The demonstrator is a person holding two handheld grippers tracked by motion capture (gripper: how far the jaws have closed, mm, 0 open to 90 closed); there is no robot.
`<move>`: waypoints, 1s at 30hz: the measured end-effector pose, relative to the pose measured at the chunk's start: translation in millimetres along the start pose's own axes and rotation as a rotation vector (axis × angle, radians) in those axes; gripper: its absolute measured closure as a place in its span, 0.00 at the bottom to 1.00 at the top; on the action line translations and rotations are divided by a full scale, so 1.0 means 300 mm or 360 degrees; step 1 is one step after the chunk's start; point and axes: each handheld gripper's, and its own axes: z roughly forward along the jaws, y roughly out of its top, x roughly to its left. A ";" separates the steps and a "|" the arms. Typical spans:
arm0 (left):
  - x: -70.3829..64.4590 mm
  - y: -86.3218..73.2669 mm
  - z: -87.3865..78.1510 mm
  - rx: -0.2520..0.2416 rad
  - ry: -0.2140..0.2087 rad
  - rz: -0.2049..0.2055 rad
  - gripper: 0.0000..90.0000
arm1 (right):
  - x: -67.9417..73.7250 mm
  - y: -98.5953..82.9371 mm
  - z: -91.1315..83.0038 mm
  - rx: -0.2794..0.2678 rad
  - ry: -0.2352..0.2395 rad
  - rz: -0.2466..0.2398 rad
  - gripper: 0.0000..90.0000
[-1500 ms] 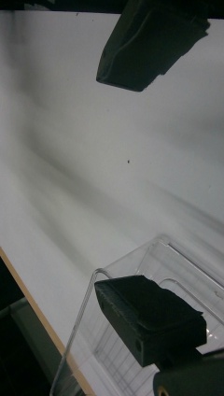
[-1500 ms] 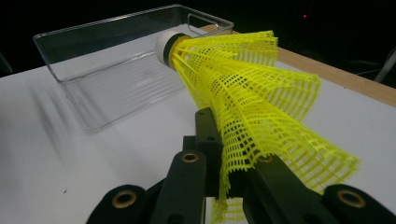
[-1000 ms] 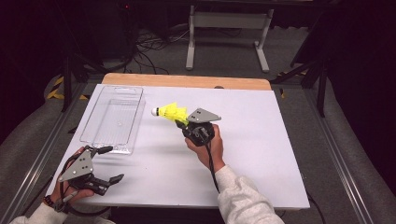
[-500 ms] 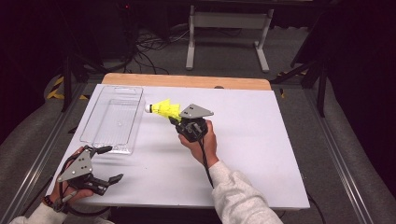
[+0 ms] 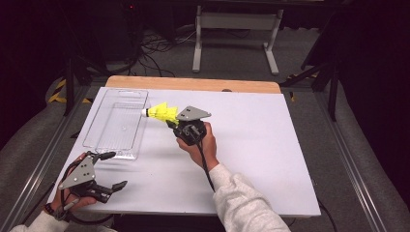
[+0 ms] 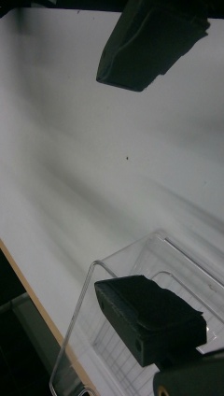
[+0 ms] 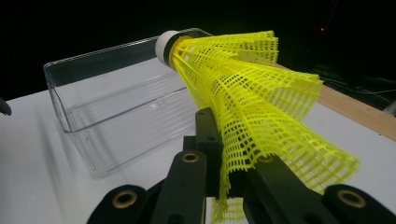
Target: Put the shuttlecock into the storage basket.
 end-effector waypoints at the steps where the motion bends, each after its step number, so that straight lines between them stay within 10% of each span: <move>1: 0.000 0.000 0.000 -0.0002 -0.0001 -0.0002 0.05 | 0.003 0.002 0.005 0.0004 0.0006 -0.0004 0.99; 30: -0.005 0.000 -0.016 -0.0051 0.0001 -0.0023 0.05 | 0.111 0.093 0.148 0.0069 0.0144 -0.0133 0.99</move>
